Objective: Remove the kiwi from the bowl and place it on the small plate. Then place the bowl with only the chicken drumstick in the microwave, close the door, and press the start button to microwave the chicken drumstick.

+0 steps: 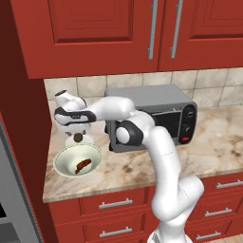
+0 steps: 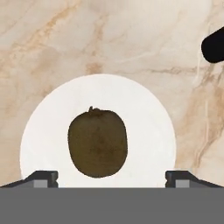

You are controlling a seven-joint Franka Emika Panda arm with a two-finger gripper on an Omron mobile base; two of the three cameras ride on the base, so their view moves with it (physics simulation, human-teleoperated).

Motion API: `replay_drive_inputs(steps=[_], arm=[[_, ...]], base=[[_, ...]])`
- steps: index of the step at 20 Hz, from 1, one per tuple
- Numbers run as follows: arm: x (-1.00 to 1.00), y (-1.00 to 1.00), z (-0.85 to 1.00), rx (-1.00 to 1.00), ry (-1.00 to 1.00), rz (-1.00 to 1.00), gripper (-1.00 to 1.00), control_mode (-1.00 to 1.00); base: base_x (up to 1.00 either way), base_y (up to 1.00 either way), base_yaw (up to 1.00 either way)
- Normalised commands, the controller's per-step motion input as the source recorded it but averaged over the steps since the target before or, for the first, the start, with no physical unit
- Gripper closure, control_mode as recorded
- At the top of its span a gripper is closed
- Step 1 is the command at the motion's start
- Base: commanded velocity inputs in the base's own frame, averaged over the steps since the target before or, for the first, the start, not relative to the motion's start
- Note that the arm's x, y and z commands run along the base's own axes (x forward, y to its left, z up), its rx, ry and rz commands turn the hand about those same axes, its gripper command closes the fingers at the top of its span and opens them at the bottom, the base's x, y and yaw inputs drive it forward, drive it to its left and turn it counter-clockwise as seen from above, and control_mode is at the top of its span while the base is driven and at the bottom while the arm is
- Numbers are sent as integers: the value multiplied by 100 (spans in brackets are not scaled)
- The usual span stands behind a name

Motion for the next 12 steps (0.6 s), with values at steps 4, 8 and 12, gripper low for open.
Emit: replay_drive_inputs(steps=[4,8,12], arm=[[-95,-3,41,0,-21,0,-100,-100],[-98,-10,18,0,-16,0,-100,-100],[-69,-28,30,0,-10,-2,-100,-100]], base=[[0,0,0],[0,0,0],[0,0,0]])
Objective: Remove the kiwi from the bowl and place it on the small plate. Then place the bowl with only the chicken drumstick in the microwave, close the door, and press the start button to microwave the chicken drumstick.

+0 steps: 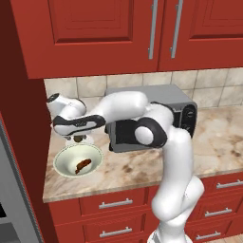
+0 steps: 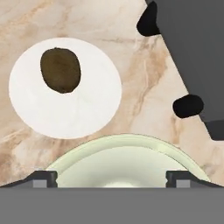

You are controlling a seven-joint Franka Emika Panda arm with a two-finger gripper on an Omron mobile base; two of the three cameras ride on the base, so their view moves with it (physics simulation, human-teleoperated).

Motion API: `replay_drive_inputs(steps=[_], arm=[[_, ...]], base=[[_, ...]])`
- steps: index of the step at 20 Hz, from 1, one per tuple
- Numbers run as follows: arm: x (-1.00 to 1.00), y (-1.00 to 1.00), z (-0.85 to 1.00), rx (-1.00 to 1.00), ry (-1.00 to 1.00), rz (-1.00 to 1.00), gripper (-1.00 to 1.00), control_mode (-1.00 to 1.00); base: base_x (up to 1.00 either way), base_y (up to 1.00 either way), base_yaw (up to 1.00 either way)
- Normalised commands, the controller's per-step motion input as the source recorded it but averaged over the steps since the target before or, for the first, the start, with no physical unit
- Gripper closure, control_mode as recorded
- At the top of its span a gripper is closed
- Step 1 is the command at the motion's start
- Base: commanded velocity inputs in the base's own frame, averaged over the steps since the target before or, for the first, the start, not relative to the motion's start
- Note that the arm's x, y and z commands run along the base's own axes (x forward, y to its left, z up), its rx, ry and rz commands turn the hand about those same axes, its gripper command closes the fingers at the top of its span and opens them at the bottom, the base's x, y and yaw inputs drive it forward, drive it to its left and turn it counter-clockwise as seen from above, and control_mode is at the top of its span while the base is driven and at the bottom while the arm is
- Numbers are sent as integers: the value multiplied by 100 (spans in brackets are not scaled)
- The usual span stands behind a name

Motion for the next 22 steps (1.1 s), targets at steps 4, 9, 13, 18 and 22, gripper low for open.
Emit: replay_drive_inputs(steps=[4,9,13,18,22], arm=[[-65,-52,29,2,-7,-4,-100,-100],[-94,-72,11,17,-6,-3,-100,-100],[-97,-71,0,34,-3,-2,-100,-100],[-65,-65,0,37,-5,0,-100,-100],[-21,-54,1,27,-3,0,-100,-100]], base=[[0,0,0],[0,0,0],[0,0,0],[0,0,0],[0,0,0]])
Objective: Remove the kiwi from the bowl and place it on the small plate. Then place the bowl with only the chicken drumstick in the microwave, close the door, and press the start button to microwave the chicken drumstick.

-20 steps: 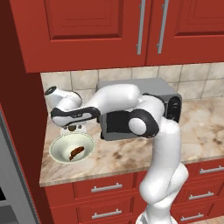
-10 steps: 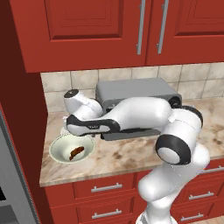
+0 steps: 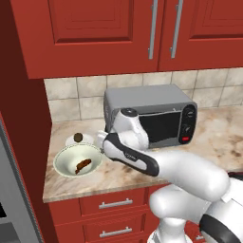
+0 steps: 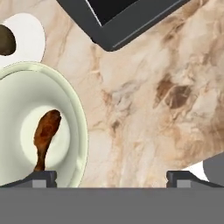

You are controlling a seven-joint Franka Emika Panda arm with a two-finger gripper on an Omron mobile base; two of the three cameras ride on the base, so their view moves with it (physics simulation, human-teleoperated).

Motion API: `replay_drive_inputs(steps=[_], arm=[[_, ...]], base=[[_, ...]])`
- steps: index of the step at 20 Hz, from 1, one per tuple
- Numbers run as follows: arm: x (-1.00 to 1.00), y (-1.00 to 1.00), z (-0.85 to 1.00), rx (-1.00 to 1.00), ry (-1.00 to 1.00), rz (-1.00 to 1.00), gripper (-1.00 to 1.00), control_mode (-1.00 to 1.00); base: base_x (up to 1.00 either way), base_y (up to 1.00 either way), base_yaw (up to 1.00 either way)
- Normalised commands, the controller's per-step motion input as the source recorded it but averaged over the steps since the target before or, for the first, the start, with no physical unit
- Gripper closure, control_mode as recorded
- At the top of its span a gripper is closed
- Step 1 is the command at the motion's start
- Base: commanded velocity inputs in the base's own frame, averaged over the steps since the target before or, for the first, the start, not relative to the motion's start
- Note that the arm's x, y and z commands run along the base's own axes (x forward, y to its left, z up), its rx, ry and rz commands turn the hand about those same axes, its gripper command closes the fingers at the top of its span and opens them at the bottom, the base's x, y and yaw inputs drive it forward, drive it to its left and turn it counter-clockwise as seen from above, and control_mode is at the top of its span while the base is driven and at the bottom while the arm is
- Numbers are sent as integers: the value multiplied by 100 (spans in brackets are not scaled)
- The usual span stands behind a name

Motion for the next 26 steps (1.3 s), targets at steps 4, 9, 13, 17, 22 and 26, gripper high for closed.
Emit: replay_drive_inputs(steps=[4,9,13,17,22,26], arm=[[13,-4,-13,21,0,2,-100,-100],[44,27,-6,9,0,3,-100,-100],[36,32,-3,3,0,5,-100,-100],[21,24,-21,1,0,3,-100,-100],[22,19,-22,1,0,3,-100,-100],[28,16,-22,1,0,3,-100,-100]], base=[[0,0,0],[0,0,0],[0,0,0],[0,0,0],[0,0,0],[0,0,0]])
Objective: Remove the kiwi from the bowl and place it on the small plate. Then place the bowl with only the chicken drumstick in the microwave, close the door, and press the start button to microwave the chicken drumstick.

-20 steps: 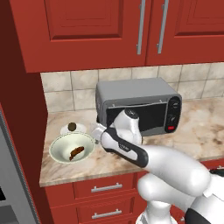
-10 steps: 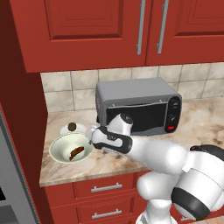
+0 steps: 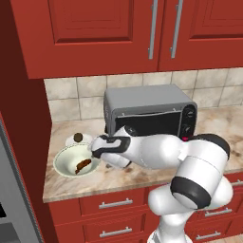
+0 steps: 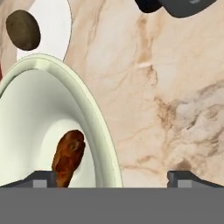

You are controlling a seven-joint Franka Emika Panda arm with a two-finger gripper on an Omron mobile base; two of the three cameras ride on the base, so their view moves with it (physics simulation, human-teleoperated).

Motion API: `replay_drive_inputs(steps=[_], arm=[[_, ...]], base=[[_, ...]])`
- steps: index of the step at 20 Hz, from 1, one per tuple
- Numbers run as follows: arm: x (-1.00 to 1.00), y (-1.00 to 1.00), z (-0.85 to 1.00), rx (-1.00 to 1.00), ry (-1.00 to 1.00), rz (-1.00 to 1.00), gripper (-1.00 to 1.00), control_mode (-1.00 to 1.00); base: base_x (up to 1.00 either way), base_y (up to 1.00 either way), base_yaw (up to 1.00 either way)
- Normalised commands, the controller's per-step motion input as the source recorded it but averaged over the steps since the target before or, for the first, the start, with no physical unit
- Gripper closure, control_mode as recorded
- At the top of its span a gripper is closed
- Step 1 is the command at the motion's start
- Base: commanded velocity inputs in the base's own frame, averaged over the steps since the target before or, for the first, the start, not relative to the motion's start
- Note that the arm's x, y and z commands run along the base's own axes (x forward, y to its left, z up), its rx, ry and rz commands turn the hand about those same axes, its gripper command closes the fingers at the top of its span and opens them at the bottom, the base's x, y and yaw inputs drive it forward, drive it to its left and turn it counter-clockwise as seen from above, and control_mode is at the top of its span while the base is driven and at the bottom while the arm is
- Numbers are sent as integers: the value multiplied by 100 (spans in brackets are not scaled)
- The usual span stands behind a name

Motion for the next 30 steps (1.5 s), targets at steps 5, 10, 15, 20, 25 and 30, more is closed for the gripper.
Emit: replay_drive_inputs(steps=[5,10,15,20,25,30], arm=[[16,10,-24,1,0,2,100,-100],[0,11,-7,0,0,0,100,-100],[-7,8,0,0,-3,0,100,-100],[-13,-5,24,0,-14,-2,100,-100],[-12,-32,45,0,-19,-1,100,-100],[-6,-36,73,0,-12,0,100,-100]], base=[[0,0,0],[0,0,0],[0,0,0],[0,0,0],[0,0,0],[0,0,0]])
